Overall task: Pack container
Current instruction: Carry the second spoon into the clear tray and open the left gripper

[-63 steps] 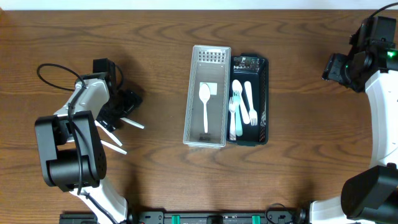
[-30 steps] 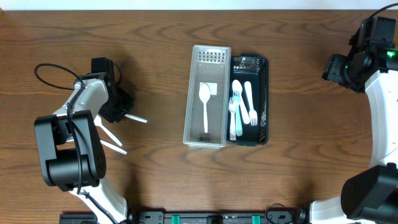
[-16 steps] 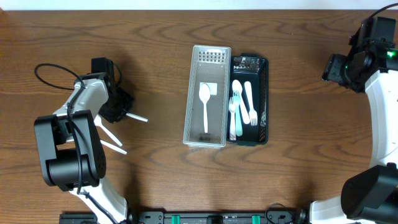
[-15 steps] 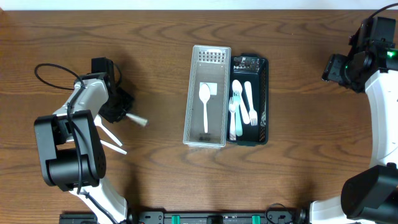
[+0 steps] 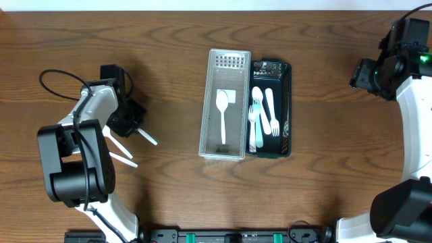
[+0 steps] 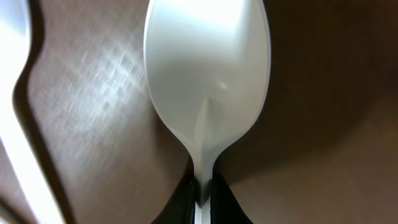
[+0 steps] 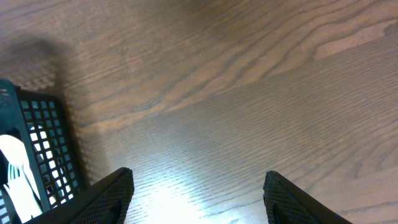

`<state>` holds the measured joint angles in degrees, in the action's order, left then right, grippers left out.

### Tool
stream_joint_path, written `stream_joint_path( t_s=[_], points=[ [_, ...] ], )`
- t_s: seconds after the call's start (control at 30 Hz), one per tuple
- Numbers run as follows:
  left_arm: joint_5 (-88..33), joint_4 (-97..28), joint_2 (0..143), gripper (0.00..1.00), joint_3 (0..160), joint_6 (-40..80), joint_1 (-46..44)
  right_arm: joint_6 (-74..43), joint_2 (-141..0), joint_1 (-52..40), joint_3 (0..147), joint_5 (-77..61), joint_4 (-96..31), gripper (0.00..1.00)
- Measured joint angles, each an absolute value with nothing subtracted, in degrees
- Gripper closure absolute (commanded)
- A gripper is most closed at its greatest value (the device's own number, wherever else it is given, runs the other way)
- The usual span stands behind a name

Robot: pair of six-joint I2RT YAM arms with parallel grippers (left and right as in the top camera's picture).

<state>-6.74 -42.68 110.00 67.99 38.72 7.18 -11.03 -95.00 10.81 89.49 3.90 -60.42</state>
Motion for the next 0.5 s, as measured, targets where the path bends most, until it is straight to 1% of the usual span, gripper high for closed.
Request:
stream_joint_path(
  t_s=[0.13, 0.23, 0.4, 0.5],
  points=[
    [-6.9, -45.5, 107.4, 0.94, 68.2, 37.9, 5.3, -11.0, -95.0, 10.8, 89.5, 3.9, -60.4, 0.30],
    [-7.0, -46.1, 101.8, 0.94, 69.1, 36.9, 1.7, -11.0, -95.0, 10.8, 89.5, 3.9, -60.4, 0.30],
    [-6.8, -45.4, 89.8, 0.94, 71.5, 33.7, -8.4, -11.0, -95.0, 10.8, 89.5, 3.9, -60.4, 0.30],
    [-6.3, -44.7, 84.9, 0.94, 72.2, 30.7, -16.6, -11.0, -95.0, 10.8, 89.5, 3.9, -60.4, 0.30]
  ],
)
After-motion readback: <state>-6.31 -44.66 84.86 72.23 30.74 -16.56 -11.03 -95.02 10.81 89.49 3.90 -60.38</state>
